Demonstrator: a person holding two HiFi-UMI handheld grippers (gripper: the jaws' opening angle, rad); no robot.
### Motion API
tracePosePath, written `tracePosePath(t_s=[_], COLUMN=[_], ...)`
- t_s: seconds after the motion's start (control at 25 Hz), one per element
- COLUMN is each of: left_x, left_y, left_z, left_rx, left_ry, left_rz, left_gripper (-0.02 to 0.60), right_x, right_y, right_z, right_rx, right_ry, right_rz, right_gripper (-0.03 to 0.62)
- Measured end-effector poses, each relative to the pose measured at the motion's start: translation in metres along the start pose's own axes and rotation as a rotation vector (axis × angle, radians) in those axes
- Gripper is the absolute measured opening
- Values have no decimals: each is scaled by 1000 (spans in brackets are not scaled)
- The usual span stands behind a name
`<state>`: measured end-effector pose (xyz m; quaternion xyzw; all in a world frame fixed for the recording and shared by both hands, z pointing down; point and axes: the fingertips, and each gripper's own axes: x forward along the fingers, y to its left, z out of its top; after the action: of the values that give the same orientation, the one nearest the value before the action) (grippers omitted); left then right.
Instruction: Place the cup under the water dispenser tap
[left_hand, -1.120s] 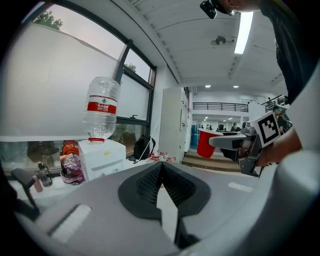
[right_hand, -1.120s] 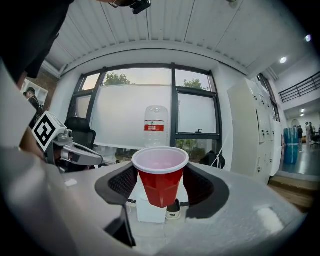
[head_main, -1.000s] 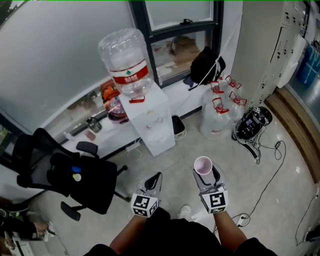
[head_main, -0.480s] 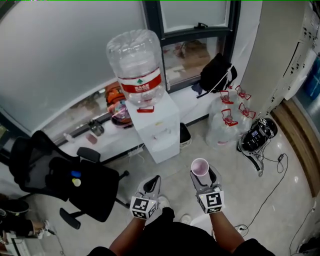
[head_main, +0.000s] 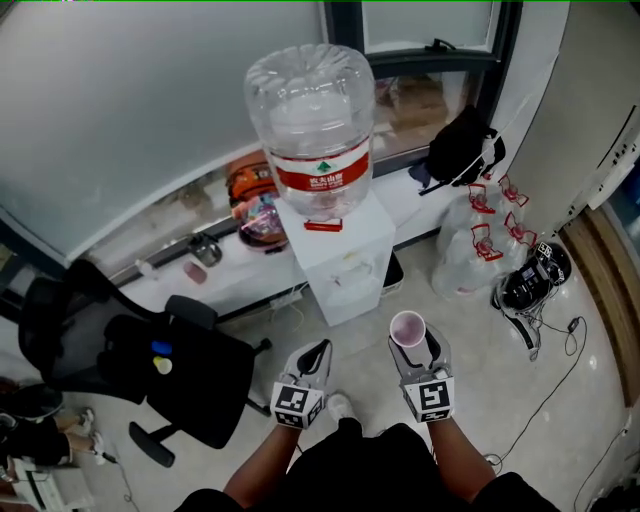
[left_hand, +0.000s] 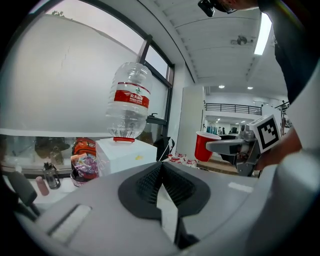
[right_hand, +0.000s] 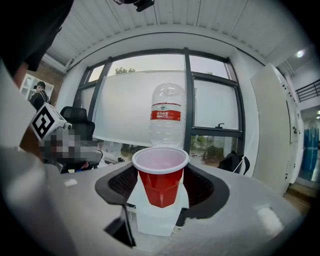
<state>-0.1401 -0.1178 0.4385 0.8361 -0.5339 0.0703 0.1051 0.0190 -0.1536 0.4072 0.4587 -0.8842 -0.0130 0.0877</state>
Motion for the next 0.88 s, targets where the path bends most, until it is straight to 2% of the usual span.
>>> tracePosePath(t_s=[0.12,0.32,0.44,0.68,0.88], left_x=[4,14,29,72,108], left_y=[12,27,29,21,33], left_z=[-2,-9,-19,-36,-68], left_rx=[-7,-50,-37,-56,-40], left_ry=[4,21,24,-37,-2], left_rz=[5,58,78,79,153], left_gripper=[18,18,17,18,18], right_x=[16,38,53,85,120], right_y=[5,2,-2,-13,-22], right_z=[-4,-22,-38,-83,-129], right_rx=[0,5,9,-8,23], right_ry=[11,40,59,57,61], right_rz=[15,56,92,146,164], right_gripper=[285,285,284,285,285])
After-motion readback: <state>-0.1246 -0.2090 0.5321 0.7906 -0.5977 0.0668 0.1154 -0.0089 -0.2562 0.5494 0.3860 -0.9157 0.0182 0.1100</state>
